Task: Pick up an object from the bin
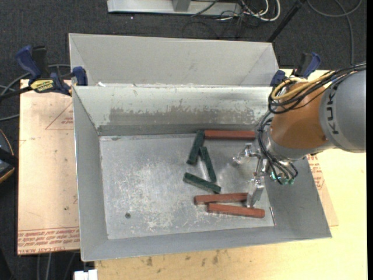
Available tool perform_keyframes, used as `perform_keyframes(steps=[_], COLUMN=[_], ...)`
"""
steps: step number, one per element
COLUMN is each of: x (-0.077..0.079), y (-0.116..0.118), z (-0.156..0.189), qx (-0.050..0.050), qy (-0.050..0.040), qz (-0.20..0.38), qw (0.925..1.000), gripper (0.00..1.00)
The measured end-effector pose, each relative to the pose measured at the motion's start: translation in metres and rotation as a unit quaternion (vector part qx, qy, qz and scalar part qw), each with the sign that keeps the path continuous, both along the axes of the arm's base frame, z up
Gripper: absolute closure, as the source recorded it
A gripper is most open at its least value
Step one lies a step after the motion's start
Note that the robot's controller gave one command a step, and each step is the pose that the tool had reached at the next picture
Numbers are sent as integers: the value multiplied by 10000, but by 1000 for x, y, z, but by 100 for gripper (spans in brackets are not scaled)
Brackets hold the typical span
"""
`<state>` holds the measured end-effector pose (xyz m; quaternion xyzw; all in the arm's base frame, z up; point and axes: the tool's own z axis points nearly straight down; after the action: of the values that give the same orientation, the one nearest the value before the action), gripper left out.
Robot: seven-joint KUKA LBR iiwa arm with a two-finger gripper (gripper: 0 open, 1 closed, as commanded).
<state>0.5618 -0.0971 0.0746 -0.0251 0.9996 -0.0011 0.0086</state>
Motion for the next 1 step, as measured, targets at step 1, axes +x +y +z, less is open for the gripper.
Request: perform_keyframes(steps=[1], x=[-29], y=[13], z=[29], qx=[13], qy=[104], qz=[397], qw=[9992], gripper=[0])
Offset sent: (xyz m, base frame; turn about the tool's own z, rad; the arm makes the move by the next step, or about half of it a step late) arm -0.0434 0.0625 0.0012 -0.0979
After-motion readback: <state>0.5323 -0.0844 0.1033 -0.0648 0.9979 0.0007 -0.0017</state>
